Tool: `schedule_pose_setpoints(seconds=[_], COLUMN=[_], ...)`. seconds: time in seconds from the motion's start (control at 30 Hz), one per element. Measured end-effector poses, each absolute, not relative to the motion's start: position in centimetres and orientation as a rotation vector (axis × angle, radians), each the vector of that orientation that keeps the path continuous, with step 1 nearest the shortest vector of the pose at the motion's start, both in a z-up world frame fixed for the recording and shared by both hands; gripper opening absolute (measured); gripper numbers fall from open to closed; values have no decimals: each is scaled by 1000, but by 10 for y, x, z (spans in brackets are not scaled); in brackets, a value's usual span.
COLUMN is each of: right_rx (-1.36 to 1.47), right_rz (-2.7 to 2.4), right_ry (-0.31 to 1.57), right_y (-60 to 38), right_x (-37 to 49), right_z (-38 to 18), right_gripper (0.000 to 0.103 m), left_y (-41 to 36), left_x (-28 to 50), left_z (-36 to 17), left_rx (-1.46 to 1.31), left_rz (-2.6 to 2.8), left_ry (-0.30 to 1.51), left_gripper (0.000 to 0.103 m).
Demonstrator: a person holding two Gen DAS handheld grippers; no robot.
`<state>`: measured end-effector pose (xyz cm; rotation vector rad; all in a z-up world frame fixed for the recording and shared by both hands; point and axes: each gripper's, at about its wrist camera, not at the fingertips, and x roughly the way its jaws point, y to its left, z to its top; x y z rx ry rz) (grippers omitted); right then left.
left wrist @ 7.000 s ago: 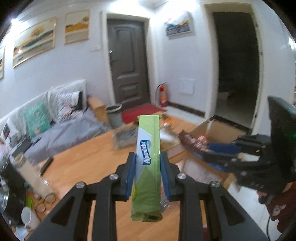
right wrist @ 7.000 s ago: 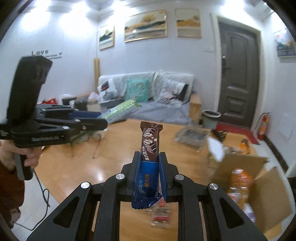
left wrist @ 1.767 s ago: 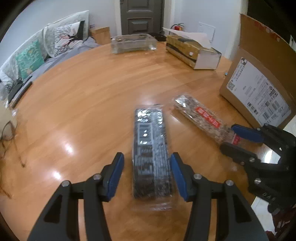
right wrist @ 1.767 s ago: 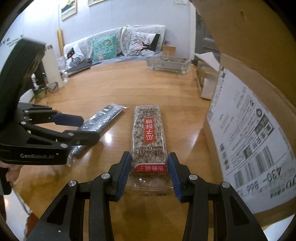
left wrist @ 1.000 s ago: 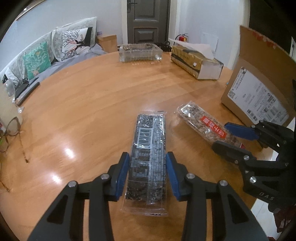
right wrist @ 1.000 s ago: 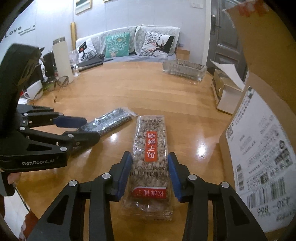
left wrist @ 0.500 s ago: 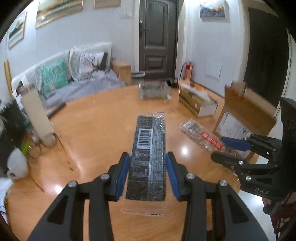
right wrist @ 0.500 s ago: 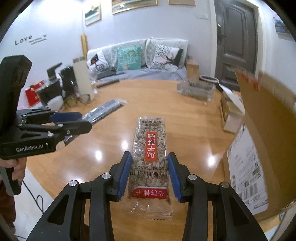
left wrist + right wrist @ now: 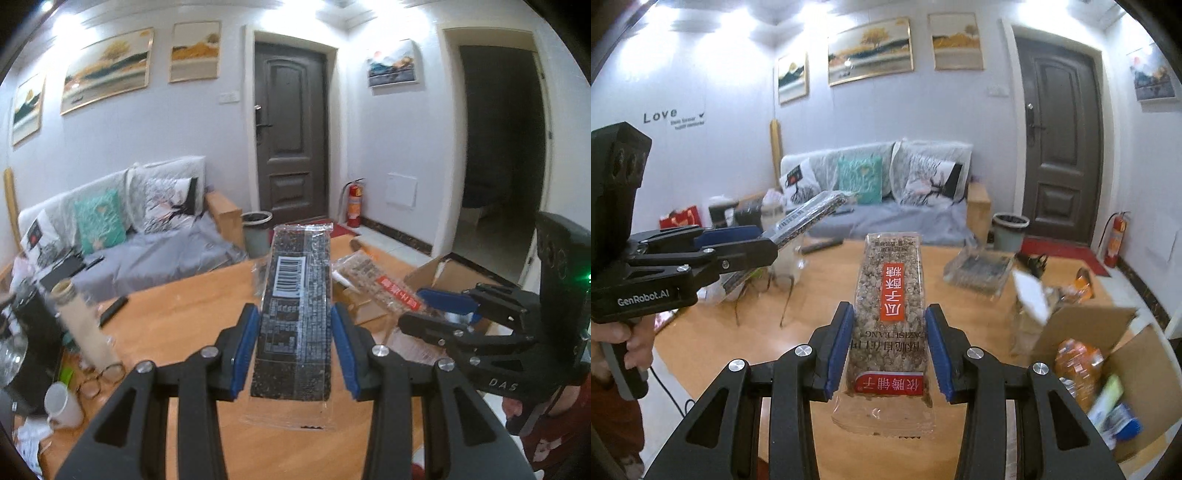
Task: Organize snacks
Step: 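Carry both packets into the cardboard box and open both grippers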
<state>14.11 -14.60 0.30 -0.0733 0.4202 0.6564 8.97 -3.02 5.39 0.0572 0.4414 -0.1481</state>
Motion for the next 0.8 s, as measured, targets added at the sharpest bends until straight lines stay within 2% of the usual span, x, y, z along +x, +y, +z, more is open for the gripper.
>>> schedule_pose_setpoints(seconds=[0.27,0.6,0.7,0.8], right_rx=[-5,59,68,65], right_rz=[555,393,380,370], right_ry=[405,484,505,526], right_y=[-224,-313,-324,-330], right_x=[149,180,192,205], right_z=[19,-16,-30,-43], right_gripper=[36,36,36,36], left_y=[-113,-230,-250,-260], left_x=[130,191,206,222], left_z=[66,36,22,8], left_rx=[62,108,123,145], left_rz=[-308,-441,-445,-420], left_ry=[457,569,609,648], left_gripper=[38,37,28,28])
